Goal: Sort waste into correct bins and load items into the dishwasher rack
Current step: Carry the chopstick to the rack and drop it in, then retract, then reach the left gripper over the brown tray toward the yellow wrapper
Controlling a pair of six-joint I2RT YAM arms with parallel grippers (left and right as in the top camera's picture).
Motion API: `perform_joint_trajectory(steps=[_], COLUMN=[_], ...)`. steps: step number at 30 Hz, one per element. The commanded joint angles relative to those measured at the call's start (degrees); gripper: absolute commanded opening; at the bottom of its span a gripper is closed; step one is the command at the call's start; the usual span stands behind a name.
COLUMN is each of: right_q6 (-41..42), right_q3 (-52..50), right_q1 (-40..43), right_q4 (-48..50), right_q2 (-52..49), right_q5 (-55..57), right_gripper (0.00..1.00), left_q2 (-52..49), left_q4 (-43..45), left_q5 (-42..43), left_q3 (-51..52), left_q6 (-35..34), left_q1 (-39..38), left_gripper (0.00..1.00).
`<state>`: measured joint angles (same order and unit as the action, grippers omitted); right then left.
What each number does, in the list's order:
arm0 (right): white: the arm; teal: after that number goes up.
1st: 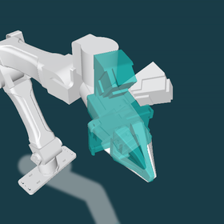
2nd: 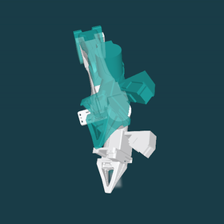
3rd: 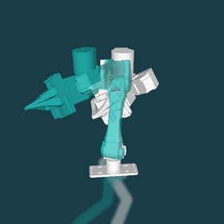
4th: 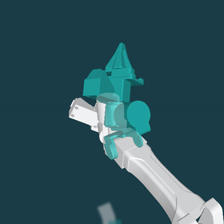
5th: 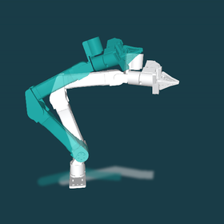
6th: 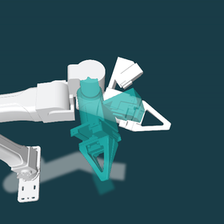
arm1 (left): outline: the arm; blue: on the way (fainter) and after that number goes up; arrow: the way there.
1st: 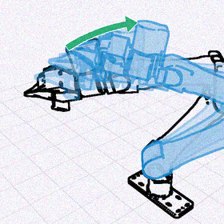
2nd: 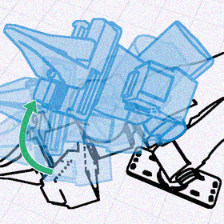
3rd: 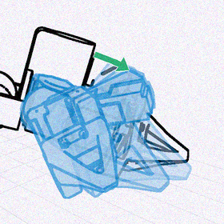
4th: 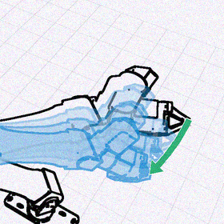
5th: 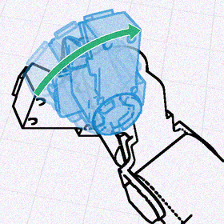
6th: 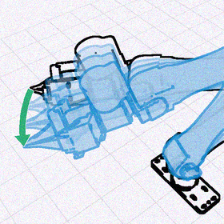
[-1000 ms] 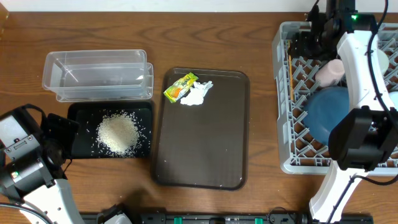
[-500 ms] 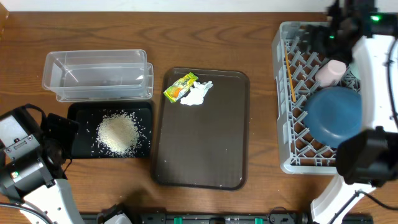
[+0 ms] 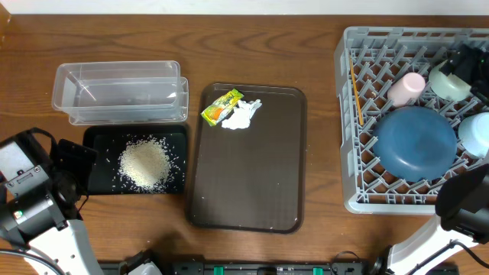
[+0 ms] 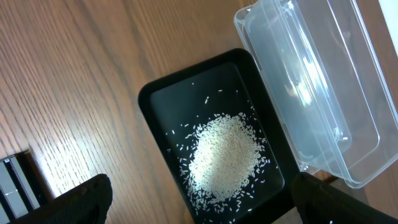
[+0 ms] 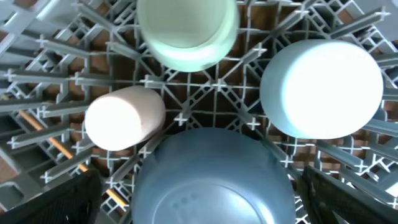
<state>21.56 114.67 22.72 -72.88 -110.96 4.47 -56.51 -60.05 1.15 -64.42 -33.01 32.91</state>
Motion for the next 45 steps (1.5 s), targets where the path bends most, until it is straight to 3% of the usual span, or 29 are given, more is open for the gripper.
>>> perform_joint_trajectory(steps=[1, 18, 22, 32, 35, 37, 40, 45], right_q6=[1.14, 1.14, 1.14, 1.14, 1.14, 1.14, 1.14, 1.14], right_q3=[-0.04, -0.04, -0.04, -0.04, -0.04, -0.04, -0.04, -0.04], right_q1=[0.83, 0.85, 0.85, 0.85, 0.85, 0.85, 0.85, 0.85], right_q4=[-0.17, -0.2, -0.2, -0.17, -0.2, -0.17, -0.17, -0.2], right_q2=[0.35, 0.35, 0.35, 0.35, 0.35, 0.35, 0.35, 0.35], right_q5=[0.02, 0.02, 0.02, 0.02, 0.02, 0.02, 0.02, 0.02], right_gripper=[0.99, 0.99, 0.99, 0.99, 0.99, 0.99, 0.99, 0.99], left_q2=[0.02, 0.02, 0.02, 0.02, 0.09, 0.04, -0.5, -8.46], left_q4=[-0.15, -0.24, -5.97, -13.6, -10.29, -7.48, -1.64, -0.33], left_q5=[-0.26, 1.09, 16.09, 37.35, 52.39, 58.51, 56.22, 37.24], left_q3=[-1.16, -1.18, -1.16, -1.16, -1.14, -1.16, -2.01, -8.83], left_q6=[-0.11, -0.76, -1.51, -0.83, 14.95, 18.38, 17.88, 14.32], left_q1=[0.31, 0.28, 0.28, -0.31, -3.65, -6.97, -15.21, -33.57], left_gripper=[0.95, 0.95, 0.95, 0.95, 0.95, 0.95, 0.95, 0.95])
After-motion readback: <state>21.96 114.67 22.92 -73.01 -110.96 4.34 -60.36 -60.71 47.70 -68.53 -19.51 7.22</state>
